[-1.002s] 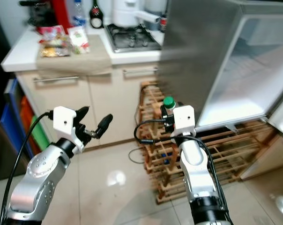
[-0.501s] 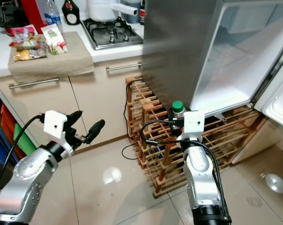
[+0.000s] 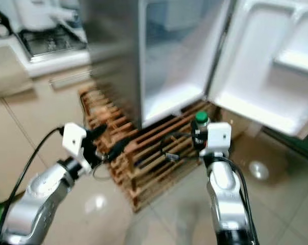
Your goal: Restocking fridge
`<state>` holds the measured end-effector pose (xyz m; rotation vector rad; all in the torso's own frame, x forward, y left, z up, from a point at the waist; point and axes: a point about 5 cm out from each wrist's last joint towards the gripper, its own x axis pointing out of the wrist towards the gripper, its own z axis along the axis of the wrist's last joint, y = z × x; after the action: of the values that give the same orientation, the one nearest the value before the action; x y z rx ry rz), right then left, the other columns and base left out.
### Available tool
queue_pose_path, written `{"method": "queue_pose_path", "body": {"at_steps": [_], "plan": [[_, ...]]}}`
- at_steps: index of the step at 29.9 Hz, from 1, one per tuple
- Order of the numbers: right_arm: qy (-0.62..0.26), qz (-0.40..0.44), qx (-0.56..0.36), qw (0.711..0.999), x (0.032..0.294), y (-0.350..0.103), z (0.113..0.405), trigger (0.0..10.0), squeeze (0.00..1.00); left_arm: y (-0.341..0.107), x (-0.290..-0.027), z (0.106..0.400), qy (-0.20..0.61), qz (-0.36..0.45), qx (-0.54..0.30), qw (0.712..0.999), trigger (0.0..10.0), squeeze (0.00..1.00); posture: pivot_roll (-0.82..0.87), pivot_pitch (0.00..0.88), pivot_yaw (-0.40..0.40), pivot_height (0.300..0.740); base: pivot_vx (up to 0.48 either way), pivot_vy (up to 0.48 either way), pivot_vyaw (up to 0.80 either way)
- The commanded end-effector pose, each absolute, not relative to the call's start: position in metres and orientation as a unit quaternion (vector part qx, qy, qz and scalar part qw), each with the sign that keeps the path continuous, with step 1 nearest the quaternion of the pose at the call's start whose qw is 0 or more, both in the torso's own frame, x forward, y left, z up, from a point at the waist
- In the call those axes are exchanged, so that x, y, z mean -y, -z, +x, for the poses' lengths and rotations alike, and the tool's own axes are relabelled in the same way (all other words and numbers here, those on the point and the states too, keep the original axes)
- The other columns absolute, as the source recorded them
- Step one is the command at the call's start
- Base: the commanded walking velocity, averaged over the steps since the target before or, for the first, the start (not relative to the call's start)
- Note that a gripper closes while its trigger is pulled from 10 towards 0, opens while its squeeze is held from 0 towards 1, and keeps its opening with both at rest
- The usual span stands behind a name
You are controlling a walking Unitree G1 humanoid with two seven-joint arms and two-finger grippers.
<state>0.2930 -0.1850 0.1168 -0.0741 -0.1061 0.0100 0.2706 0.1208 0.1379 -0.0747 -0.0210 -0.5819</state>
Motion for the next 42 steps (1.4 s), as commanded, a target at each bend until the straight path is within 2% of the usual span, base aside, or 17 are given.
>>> {"method": "queue_pose_path", "body": {"at_steps": [1, 3, 5, 7, 14, 19, 23, 28, 31, 38, 42], "plan": [[-0.004, -0.023, 0.072, 0.997, 0.181, -0.127, 0.296, 10.0, 0.0, -0.139, -0.14, 0.282, 0.217, -0.038, 0.006, 0.975, 10.0, 0.0, -0.11, 0.0, 0.045, 0.74, 0.0, 0.0, -0.64], [0.008, -0.01, 0.079, 0.997, 0.181, -0.13, 0.296, 10.0, 0.0, -0.133, -0.158, 0.297, 0.121, -0.077, -0.013, 0.989, 10.0, 0.0, -0.11, 0.0, 0.04, 0.74, 0.0, 0.0, -0.64], [0.012, -0.008, 0.077, 0.997, 0.183, -0.129, 0.298, 10.0, 0.0, -0.128, -0.163, 0.299, 0.093, -0.093, -0.023, 0.991, 10.0, 0.0, -0.11, 0.0, 0.037, 0.74, 0.0, 0.0, -0.64], [0.025, -0.004, 0.074, 0.997, 0.187, -0.128, 0.3, 10.0, 0.0, -0.119, -0.164, 0.299, 0.068, -0.073, -0.041, 0.994, 10.0, 0.0, -0.1, 0.0, 0.035, 0.74, 0.0, 0.0, -0.64], [0.028, 0.002, 0.075, 0.997, 0.19, -0.133, 0.309, 10.0, 0.0, -0.119, -0.151, 0.298, 0.089, -0.037, -0.036, 0.995, 10.0, 0.0, -0.1, 0.0, 0.025, 0.74, 0.0, 0.0, -0.65], [0.029, -0.002, 0.078, 0.997, 0.193, -0.135, 0.31, 10.0, 0.0, -0.12, -0.138, 0.302, 0.118, -0.058, -0.025, 0.991, 10.0, 0.0, -0.11, 0.0, 0.029, 0.74, 0.0, 0.0, -0.68], [0.029, -0.01, 0.073, 0.997, 0.195, -0.133, 0.31, 10.0, 0.0, -0.126, -0.119, 0.304, 0.161, -0.04, -0.007, 0.986, 10.0, 0.0, -0.11, 0.0, 0.027, 0.74, 0.463, 0.0, -0.69], [0.01, -0.022, 0.074, 0.997, 0.188, -0.134, 0.311, 10.0, 0.0, -0.134, -0.105, 0.303, 0.198, -0.015, 0.015, 0.98, 10.0, 0.0, -0.1, 0.0, 0.013, 0.74, 0.469, 0.0, 0.0], [0.002, -0.027, 0.077, 0.997, 0.185, -0.135, 0.311, 10.0, 0.0, -0.137, -0.103, 0.304, 0.201, -0.022, 0.021, 0.979, 10.0, 0.0, -0.11, 0.0, 0.01, 0.74, 0.469, 0.0, 0.0], [-0.01, -0.026, 0.076, 0.997, 0.183, -0.136, 0.314, 10.0, 0.0, -0.135, -0.109, 0.308, 0.149, -0.057, 0.016, 0.987, 10.0, 0.0, -0.11, 0.0, 0.01, 0.74, 0.478, 0.0, 0.0], [-0.017, -0.027, 0.085, 0.996, 0.18, -0.141, 0.317, 10.0, 0.0, -0.135, -0.108, 0.309, 0.152, -0.055, 0.018, 0.987, 10.0, 0.0, -0.12, 0.0, 0.017, 0.74, 0.48, 0.0, 0.0]]}}
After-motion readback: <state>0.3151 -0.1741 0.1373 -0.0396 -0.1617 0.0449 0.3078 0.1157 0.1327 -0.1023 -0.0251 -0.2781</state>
